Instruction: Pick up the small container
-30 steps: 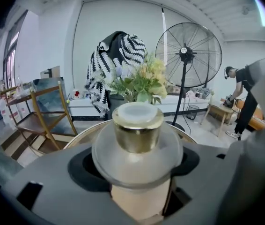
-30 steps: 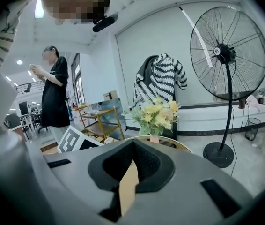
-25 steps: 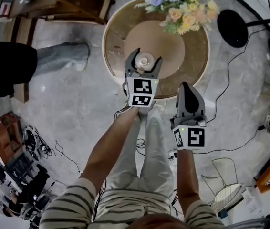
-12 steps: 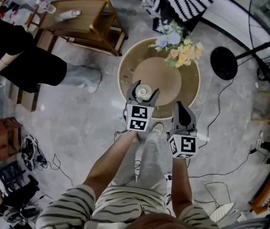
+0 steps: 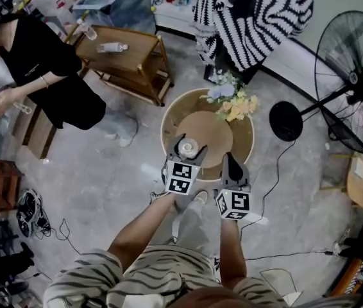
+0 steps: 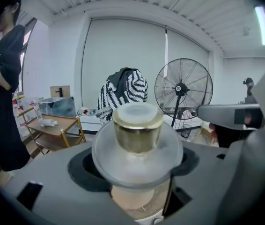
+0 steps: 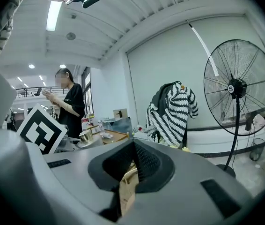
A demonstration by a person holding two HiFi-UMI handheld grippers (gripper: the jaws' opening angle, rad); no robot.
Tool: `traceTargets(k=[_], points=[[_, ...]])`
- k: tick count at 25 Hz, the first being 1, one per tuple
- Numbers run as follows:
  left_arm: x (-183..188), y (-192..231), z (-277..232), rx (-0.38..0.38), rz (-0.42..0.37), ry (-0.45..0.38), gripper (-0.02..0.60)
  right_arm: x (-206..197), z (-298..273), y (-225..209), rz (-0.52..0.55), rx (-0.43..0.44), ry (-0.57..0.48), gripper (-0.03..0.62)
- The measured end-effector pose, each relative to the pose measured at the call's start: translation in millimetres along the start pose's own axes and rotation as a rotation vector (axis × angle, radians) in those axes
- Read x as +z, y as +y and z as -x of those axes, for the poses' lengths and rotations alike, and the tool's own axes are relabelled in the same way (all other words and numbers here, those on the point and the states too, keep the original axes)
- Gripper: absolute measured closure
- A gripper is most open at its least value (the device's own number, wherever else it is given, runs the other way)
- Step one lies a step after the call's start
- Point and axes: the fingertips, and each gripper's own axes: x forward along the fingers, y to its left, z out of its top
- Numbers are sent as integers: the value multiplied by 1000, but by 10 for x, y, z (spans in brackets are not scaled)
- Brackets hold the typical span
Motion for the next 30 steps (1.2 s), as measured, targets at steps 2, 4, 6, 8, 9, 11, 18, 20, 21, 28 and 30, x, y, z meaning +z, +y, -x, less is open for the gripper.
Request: traceTargets(k=[2,4,6,8,9,11,18,20,21,28,30], points=[[150,-2,91,0,0,-16,250,143,28,33,13,4,-12,585],[275,0,227,0,0,-27,250,262,89,95,17,8,-18,585],[384,-17,384,-2,-4,-36,250,376,167,170,21,16,-20,585],[509,-37,495,-10,-15,-47,250,502,211,221,26,25,-29,585],[573,-46,540,-16,-23,-53,250,564,225,242,26,28,-35,585],[668,-73,647,-26,-34,-63,249,660,273,291,31,35,-43,585],[936,-59,992,-23,-62,-103,249,964,454,460,57,49,-71,585],[991,-13,1082,-10,-54,-119,249,1027,488,502,49,55,-78,585],[1028,6,1118,-5,-52,-129,249,1059,492,514,50,57,-83,585],[1117,-9,1315,-5,-50,-161,249,1220,515,532,41,54,-123,585],[1138,3,1334,-5,-48,-171,249,1245,486,540,46,57,-130,585]])
